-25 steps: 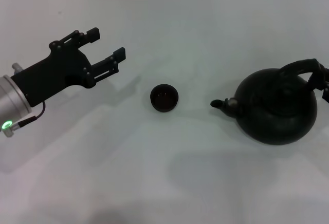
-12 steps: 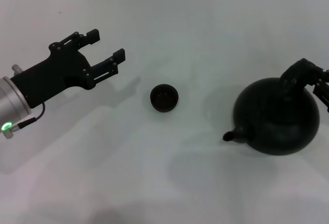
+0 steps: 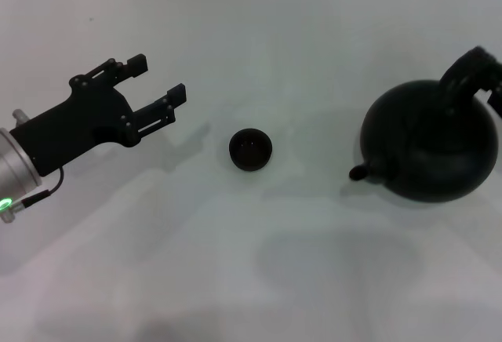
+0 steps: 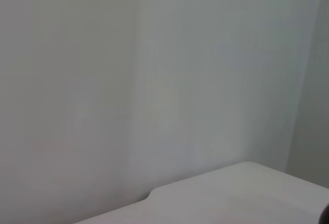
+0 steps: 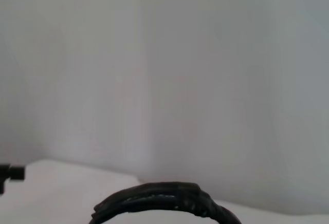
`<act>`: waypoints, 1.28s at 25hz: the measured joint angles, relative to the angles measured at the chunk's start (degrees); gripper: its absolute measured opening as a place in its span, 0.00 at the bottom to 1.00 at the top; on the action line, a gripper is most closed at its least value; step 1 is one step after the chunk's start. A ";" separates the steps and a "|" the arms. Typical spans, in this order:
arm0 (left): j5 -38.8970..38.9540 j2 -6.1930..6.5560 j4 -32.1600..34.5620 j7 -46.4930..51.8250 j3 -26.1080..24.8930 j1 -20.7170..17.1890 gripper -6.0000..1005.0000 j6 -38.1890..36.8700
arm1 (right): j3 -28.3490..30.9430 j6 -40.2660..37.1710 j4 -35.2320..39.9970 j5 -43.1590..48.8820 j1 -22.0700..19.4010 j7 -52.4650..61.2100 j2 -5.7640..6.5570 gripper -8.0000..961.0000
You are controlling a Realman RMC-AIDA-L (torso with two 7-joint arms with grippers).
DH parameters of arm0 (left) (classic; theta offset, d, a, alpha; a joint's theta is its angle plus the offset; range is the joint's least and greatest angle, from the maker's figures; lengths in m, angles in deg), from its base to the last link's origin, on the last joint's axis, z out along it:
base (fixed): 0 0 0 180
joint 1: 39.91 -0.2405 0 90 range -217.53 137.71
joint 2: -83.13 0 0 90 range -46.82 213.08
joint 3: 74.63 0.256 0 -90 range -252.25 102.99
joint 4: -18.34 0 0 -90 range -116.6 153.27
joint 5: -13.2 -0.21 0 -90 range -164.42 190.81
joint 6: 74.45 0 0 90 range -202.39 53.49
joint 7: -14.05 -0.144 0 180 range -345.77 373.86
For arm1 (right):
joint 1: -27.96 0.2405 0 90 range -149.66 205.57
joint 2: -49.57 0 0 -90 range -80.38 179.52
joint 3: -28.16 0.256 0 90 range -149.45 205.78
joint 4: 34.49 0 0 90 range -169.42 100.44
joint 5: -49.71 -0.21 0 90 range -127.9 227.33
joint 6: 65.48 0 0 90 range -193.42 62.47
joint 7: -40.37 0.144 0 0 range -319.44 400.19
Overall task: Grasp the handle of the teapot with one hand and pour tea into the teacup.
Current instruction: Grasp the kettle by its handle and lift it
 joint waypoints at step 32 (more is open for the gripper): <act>4.01 -0.18 -15.77 -9.39 -8.02 -1.91 0.77 8.75 | -30.91 35.61 15.72 -22.62 0.08 -31.04 -0.09 0.13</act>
